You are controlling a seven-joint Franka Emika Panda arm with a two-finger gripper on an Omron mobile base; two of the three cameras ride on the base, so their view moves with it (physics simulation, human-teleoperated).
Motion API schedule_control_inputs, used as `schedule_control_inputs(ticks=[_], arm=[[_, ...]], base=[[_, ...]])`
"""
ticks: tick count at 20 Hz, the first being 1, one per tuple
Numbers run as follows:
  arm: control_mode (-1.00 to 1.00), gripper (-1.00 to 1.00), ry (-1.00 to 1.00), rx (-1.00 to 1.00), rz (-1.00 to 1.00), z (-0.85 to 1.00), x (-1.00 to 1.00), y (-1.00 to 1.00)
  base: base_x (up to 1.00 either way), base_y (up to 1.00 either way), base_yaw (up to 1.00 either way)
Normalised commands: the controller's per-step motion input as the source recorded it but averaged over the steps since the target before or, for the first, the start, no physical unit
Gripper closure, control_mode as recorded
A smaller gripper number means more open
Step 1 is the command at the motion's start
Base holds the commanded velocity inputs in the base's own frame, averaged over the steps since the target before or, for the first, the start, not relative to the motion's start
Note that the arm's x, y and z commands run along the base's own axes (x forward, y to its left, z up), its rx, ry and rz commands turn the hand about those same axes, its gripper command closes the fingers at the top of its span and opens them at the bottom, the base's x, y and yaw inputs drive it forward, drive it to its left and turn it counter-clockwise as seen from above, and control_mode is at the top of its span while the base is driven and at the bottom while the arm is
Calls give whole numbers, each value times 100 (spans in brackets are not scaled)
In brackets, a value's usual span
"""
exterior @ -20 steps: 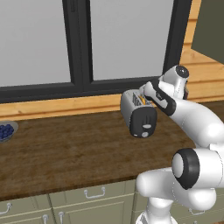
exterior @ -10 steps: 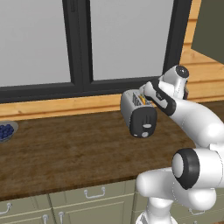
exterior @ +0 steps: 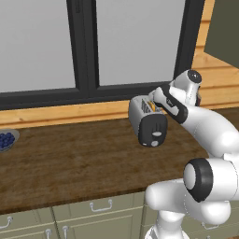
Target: Start the toaster. Once the lever pops up, take the bread to the plate on the dining counter.
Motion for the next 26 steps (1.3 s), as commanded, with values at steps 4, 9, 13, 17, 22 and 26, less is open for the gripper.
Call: schedule_control_inputs(ticks=[4, 9, 13, 17, 22, 26], arm=[[-100, -100, 0, 0, 0, 0, 0, 0], [-100, -100, 0, 0, 0, 0, 0, 0], [-100, -100, 0, 0, 0, 0, 0, 0], [-100, -100, 0, 0, 0, 0, 0, 0], [-100, -100, 0, 0, 0, 0, 0, 0], [-100, -100, 0, 0, 0, 0, 0, 0]], base=[[0, 0, 0], [0, 0, 0], [0, 0, 0], [0, 0, 0], [0, 0, 0], [0, 0, 0]])
